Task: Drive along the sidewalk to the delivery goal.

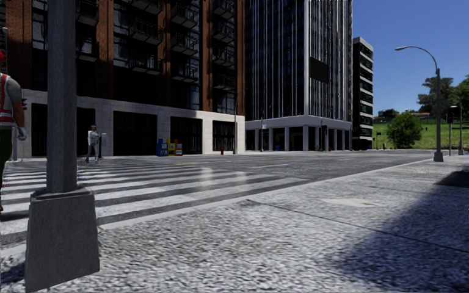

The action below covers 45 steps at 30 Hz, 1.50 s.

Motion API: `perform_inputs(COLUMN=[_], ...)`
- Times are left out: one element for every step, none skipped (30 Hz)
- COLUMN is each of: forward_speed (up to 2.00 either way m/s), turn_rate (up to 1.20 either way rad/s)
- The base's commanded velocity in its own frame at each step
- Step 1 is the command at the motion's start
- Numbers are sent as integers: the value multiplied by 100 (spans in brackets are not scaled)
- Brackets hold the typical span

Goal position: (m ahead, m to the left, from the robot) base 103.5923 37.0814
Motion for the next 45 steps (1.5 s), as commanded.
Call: perform_inputs(forward_speed=[184, 184, 183, 183, 183, 183, 183, 184, 184, 184, 184, 184, 184, 184, 184, 184, 184, 184, 184, 184, 184, 184, 184, 184, 184, 183, 171, 171, 152, 130, 124, 122, 122, 122, 122, 123, 124, 127, 127, 128, 128, 128, 128, 128, 128], turn_rate=[-43, -43, -43, -43, -43, -43, -43, -37, -13, 0, 0, 0, 0, 0, 0, -1, -1, -10, -12, -13, -13, -13, -13, -13, -12, -6, 0, 0, 0, 0, 0, 6, 6, 49, 61, 65, 67, 68, 68, 69, 69, 69, 69, 69, 69])
